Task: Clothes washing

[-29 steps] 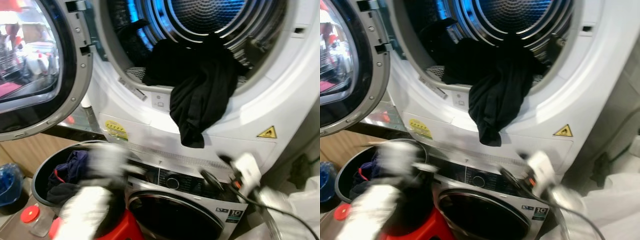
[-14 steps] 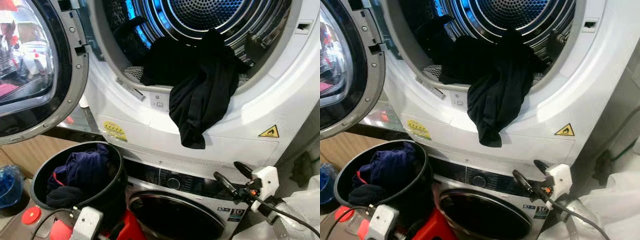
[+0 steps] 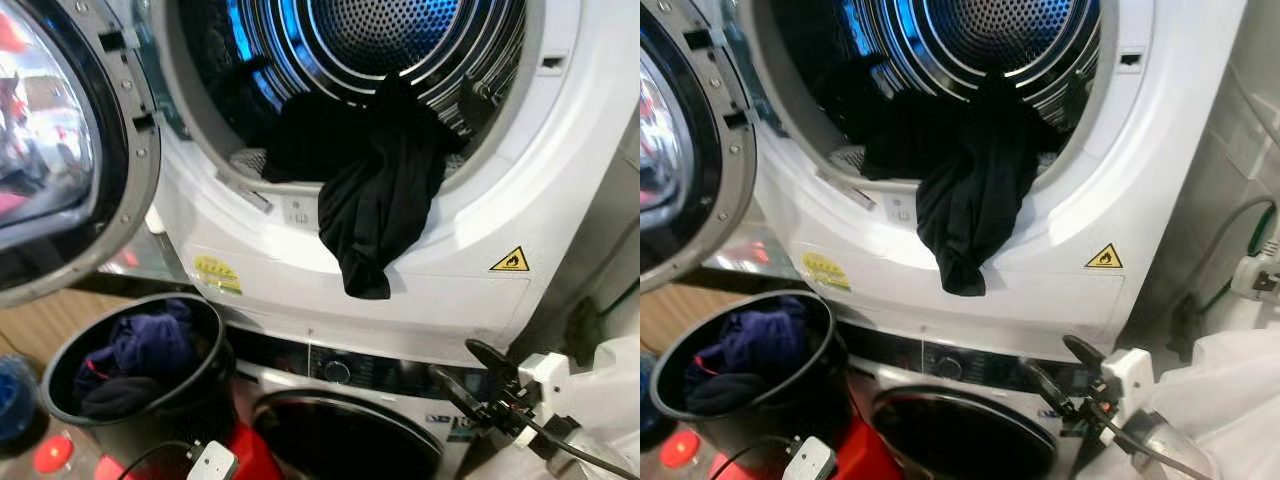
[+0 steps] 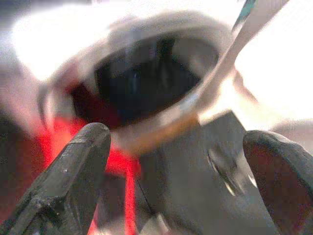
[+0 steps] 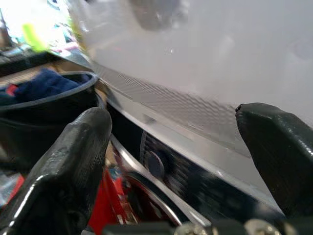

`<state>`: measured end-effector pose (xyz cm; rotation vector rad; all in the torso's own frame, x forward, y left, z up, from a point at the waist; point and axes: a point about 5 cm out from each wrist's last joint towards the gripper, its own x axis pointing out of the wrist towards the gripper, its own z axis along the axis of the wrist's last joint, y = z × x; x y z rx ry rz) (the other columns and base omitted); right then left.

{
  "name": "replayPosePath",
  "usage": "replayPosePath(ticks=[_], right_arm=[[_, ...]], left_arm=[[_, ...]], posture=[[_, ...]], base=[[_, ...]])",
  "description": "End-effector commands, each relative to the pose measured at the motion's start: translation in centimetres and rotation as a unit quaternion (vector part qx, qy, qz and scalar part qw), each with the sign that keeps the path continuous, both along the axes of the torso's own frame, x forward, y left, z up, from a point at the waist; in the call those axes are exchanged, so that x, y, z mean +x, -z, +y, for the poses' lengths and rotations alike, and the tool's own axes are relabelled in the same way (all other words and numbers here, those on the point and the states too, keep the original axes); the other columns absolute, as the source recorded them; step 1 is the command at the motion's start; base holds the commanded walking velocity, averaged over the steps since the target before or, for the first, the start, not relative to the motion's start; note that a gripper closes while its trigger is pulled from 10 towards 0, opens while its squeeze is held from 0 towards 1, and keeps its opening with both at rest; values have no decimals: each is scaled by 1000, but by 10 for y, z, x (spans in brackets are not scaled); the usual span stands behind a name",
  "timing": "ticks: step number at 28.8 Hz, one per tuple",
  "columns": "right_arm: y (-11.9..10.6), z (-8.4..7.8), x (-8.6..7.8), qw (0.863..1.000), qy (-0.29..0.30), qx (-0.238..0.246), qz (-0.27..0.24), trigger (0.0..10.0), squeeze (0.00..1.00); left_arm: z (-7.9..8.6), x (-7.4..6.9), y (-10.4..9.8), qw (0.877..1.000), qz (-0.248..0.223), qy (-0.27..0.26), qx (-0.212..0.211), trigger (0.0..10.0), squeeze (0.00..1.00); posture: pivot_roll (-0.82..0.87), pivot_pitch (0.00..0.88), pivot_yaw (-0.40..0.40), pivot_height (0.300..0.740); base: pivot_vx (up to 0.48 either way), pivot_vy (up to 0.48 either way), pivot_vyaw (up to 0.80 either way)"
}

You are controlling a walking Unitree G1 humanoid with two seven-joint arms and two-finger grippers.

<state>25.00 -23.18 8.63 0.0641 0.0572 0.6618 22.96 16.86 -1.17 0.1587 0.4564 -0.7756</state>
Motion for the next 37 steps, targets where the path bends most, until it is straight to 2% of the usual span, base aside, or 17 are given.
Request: replayPosePath(ticks=[1, 2, 4, 5, 7, 10, 14, 15, 16, 19, 21, 25, 27, 28, 30, 34, 37], right_arm=[[-4, 8, 3, 1000, -10, 9, -7, 10000, 0], [-4, 8, 3, 1000, -10, 9, -7, 10000, 0], [-6, 12, 4, 1000, -20, 8, -11, 10000, 0], [-6, 12, 4, 1000, -20, 8, -11, 10000, 0], [-17, 12, 8, 999, -19, 24, -31, 10000, 0], [-20, 12, 8, 999, -21, 32, -34, 10000, 0], [-20, 14, 7, 999, -26, 29, -34, 10000, 0], [-20, 15, 7, 999, -27, 30, -35, 10000, 0], [-23, 17, 8, 998, -28, 37, -42, 10000, 0], [-29, 21, 9, 997, -32, 45, -52, 10000, 0], [-32, 22, 8, 997, -35, 49, -57, 10000, 0], [-39, 20, 5, 996, -35, 52, -65, 10000, 0], [-40, 18, -3, 995, -59, 49, -60, 10000, 0], [-40, 18, -4, 995, -63, 50, -58, 10000, 0], [-42, 16, -19, 992, -115, 39, -43, 10000, 0], [-47, 14, -36, 984, -172, 35, -29, 10000, 0], [-63, 26, -41, 976, -214, 21, -46, 10000, 0]], left_arm=[[-13, 13, -18, 997, -26, 73, -10, 10000, 0], [-13, 13, -18, 997, -26, 73, -10, 10000, 0], [-19, 5, -4, 994, 40, 103, -17, 10000, 0], [-19, 5, -4, 994, 40, 103, -17, 10000, 0], [-16, 2, 16, 994, 102, 22, -43, 10000, 0], [-19, 3, 21, 990, 132, -2, -55, 10000, 0], [-26, 10, 24, 980, 172, -69, -74, 10000, 0], [-26, 11, 26, 978, 178, -81, -68, 10000, 0], [-25, 7, 33, 975, 195, -99, -39, 10000, 0], [-22, -5, 44, 970, 217, -110, 14, 10000, 0], [-23, -11, 49, 964, 235, -120, 20, 10000, 0], [-21, -24, 59, 957, 255, -120, 71, 10000, 0], [-18, -25, 60, 953, 256, -151, 65, 10000, 0], [-18, -25, 60, 953, 255, -153, 64, 10000, 0], [-18, -25, 60, 953, 253, -152, 65, 10000, 0], [-17, -25, 60, 953, 252, -156, 67, 10000, 0], [-15, -25, 60, 952, 251, -159, 70, 10000, 0]], posture=[[-100, 3, 98, 740], [-100, 3, 98, 740], [-103, 0, 106, 740], [-103, 0, 106, 740], [-114, 4, 107, 740], [-113, 7, 106, 740], [-114, 9, 107, 740], [-116, 9, 108, 740], [-121, 9, 109, 740], [-146, 9, 114, 740], [-158, 13, 114, 740], [-159, 22, 111, 740], [-154, 28, 109, 740], [-154, 28, 109, 740], [-146, 32, 106, 740], [-150, 34, 106, 740], [-156, 33, 109, 740]], base=[[0, 0, 0], [0, 0, 0], [0, 0, 0], [0, 0, 0], [0, 0, 0], [0, 0, 0], [0, 0, 0], [0, 0, 0], [0, 0, 0], [0, 0, 0], [0, 0, 0], [0, 0, 0], [0, 0, 0], [0, 0, 0], [0, 0, 0], [0, 0, 0], [0, 0, 0]])
